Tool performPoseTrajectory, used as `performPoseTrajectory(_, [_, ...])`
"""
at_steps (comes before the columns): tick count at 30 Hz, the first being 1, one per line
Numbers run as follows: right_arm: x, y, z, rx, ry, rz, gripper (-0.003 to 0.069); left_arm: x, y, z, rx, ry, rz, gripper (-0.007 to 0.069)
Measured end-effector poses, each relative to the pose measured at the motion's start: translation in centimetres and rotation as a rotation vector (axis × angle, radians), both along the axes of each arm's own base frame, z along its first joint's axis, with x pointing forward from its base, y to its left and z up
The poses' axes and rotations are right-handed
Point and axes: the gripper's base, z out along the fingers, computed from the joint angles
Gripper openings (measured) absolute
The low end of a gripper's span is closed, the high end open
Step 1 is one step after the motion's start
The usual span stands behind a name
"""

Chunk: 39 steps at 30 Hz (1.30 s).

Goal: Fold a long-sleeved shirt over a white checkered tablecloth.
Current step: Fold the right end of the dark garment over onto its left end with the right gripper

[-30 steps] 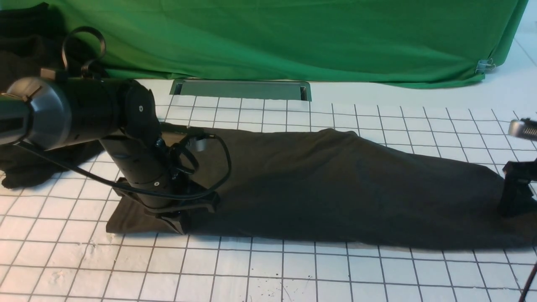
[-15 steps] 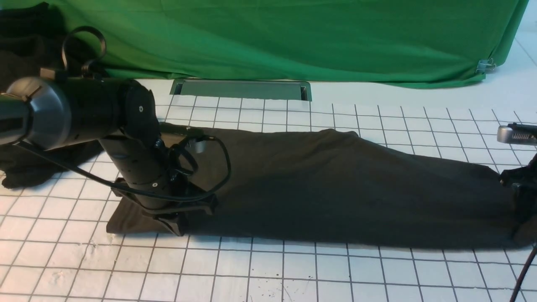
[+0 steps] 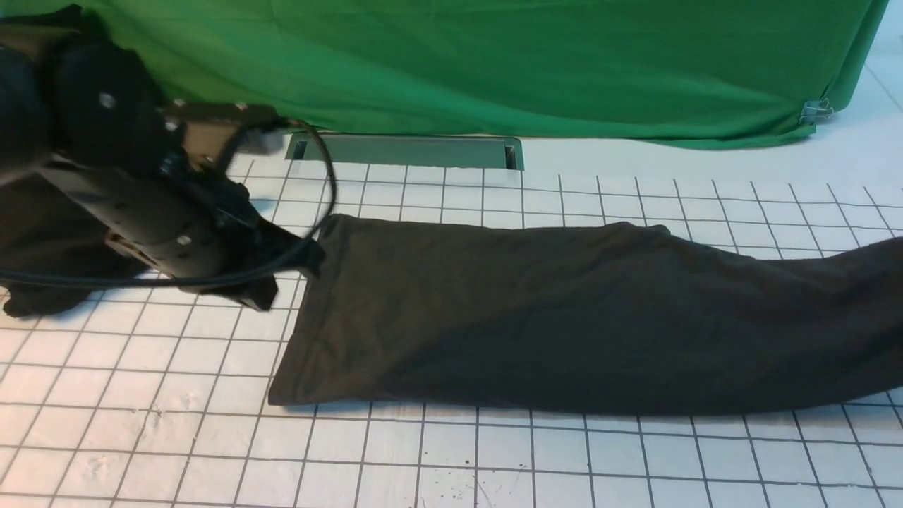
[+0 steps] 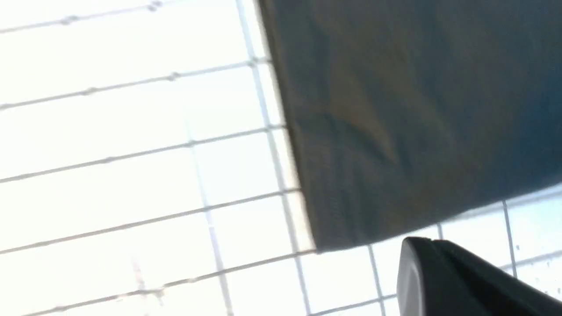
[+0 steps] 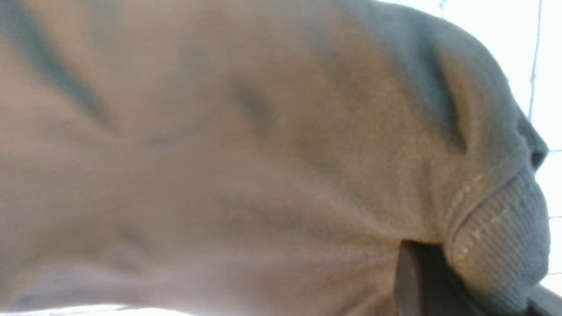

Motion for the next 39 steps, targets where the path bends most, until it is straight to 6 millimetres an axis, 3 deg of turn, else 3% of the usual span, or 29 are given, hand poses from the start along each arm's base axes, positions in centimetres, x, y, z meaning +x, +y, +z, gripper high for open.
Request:
performPoseTrajectory(4, [-0.3,3.9,2.5,-0.004,-0.064,0.059,0.0028,0.2,2.6,0.2,0.001,0.016,0.088,-0.0003])
performPoseTrajectory(6, [-0.6,8.6,4.2,0.015,-0.110,0.133,0.0028,0.4,4.2,0.2,0.006,0.028,0.142,-0.0003])
performPoseTrajectory(8, [-0.7,11.7,4.8,0.051,-0.126,0.183,0.0028,0.5,5.3,0.2,0.006,0.028,0.176,-0.0003])
performPoseTrajectory(10, [-0.9,16.1,5.4,0.112,-0.144,0.260,0.0028,0.6,6.1,0.2,0.005,0.028,0.203,-0.0003])
performPoseTrajectory(11, [-0.9,16.9,5.4,0.119,-0.143,0.277,0.0028,0.6,6.1,0.2,0.005,0.028,0.205,-0.0003])
performPoseTrajectory(14, [-1.3,22.9,6.4,0.190,-0.175,0.378,0.0028,0.6,6.3,0.2,-0.007,0.031,0.217,-0.0003])
performPoseTrajectory(15, [-1.6,25.9,6.7,0.213,-0.185,0.431,0.0028,0.6,6.3,0.2,-0.019,0.033,0.216,-0.0003])
performPoseTrajectory(16, [-1.4,25.9,6.7,0.215,-0.187,0.429,0.0028,0.6,6.2,0.2,-0.021,0.033,0.216,-0.0003])
performPoseTrajectory(18, [-1.5,30.3,6.8,0.251,-0.199,0.505,0.0028,0.6,6.0,0.2,-0.051,0.036,0.207,-0.0003])
performPoseTrajectory(20, [-1.5,32.2,6.4,0.268,-0.192,0.538,0.0028,0.6,5.9,0.2,-0.057,0.036,0.196,-0.0003])
performPoseTrajectory(22, [-1.2,35.9,6.1,0.326,-0.193,0.589,0.0028,0.6,5.8,0.2,-0.059,0.035,0.184,-0.0003])
performPoseTrajectory(27, [-0.7,41.2,4.4,0.414,-0.182,0.634,0.0028,0.6,5.8,0.2,-0.057,0.031,0.174,-0.0003])
performPoseTrajectory(34, [-0.3,46.5,-0.1,0.486,-0.141,0.678,0.0043,0.7,5.8,0.3,-0.059,0.023,0.175,-0.0003])
performPoseTrajectory(35, [-0.2,46.6,-0.3,0.485,-0.138,0.677,0.0045,0.7,5.8,0.3,-0.059,0.023,0.175,-0.0003])
performPoseTrajectory(37, [0.1,47.5,-1.9,0.500,-0.139,0.664,0.0075,0.7,5.8,0.3,-0.059,0.023,0.175,-0.0003])
performPoseTrajectory(39, [0.7,48.5,-3.6,0.532,-0.157,0.624,0.0158,0.7,5.8,0.3,-0.059,0.023,0.175,-0.0003])
